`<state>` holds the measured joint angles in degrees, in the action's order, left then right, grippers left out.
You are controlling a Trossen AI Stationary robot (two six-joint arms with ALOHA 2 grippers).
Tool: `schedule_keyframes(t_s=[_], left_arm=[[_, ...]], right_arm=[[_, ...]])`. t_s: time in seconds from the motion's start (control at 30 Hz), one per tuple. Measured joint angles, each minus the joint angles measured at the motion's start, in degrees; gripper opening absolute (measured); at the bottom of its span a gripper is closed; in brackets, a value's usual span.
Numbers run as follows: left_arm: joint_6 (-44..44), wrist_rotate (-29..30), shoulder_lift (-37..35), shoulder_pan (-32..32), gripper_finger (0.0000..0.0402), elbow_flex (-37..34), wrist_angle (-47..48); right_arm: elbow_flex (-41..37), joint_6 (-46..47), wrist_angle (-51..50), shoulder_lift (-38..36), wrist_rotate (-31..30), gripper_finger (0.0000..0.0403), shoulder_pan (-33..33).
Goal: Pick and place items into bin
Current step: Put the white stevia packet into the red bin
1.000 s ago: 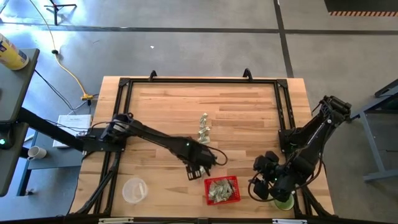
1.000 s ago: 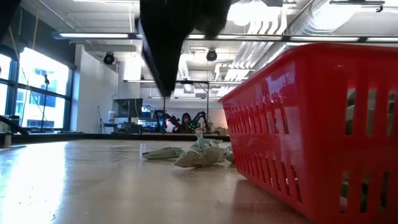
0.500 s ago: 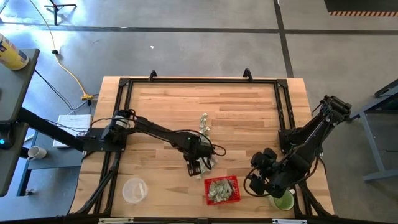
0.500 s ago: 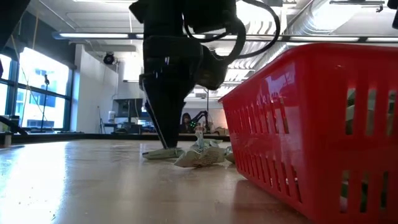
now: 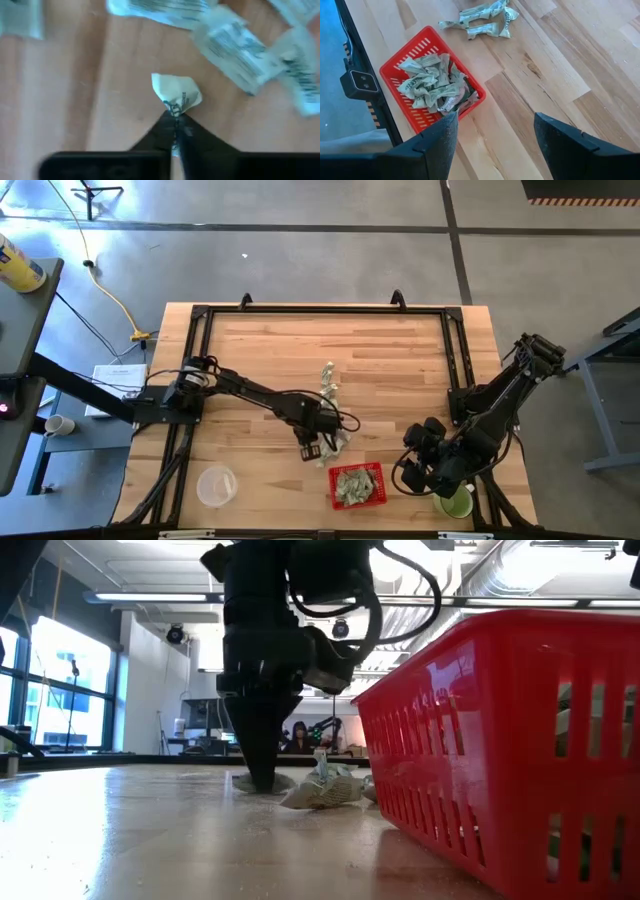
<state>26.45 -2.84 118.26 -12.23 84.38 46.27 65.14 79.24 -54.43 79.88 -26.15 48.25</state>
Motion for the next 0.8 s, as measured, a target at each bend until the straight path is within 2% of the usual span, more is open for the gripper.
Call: schedule_keyframes(t_s=[0.07, 0.13, 0.23, 0.33, 0.53, 0.6, 0.7, 0.8], left_arm=[[1.36, -3.0, -0.2, -0.14, 0.0022, 2.12, 1.01], [2.32, -5.71, -0.79, -0.74, 0.0026, 5.88, 0.33], [2.47, -6.08, -1.6, -2.26, 0.0042, 12.89, -0.34], [2.49, -6.1, -1.6, -4.33, 0.0029, 18.84, -5.98], [5.95, -5.15, 0.95, -7.15, 0.0028, 21.48, -16.57], [5.99, -2.39, 2.71, -8.28, 0.0063, 20.87, -17.04], [7.18, 0.52, 5.26, -10.29, 0.0142, 20.83, -18.48], [9.71, -2.64, 5.79, -11.24, 0.0217, 20.82, -18.04]], right_arm=[[0.0, 0.0, 0.0, 0.0, 0.0, 0.0252, 0.0], [0.0, -0.11, -0.02, 0.0, -0.02, 0.0252, 0.0], [0.0, -0.15, -0.34, 0.0, -0.04, 0.0252, 0.0], [0.0, -0.17, -0.4, 0.0, -0.02, 0.0252, 0.17], [0.0, -0.45, -0.56, 0.0, -0.03, 0.0252, 0.56], [0.0, -0.7, -0.63, 0.0, 0.03, 0.0252, 0.67], [0.0, -0.85, -0.74, 0.0, 0.66, 0.0252, 0.82], [0.0, -0.85, -0.82, 0.0, 1.06, 0.0252, 1.13]])
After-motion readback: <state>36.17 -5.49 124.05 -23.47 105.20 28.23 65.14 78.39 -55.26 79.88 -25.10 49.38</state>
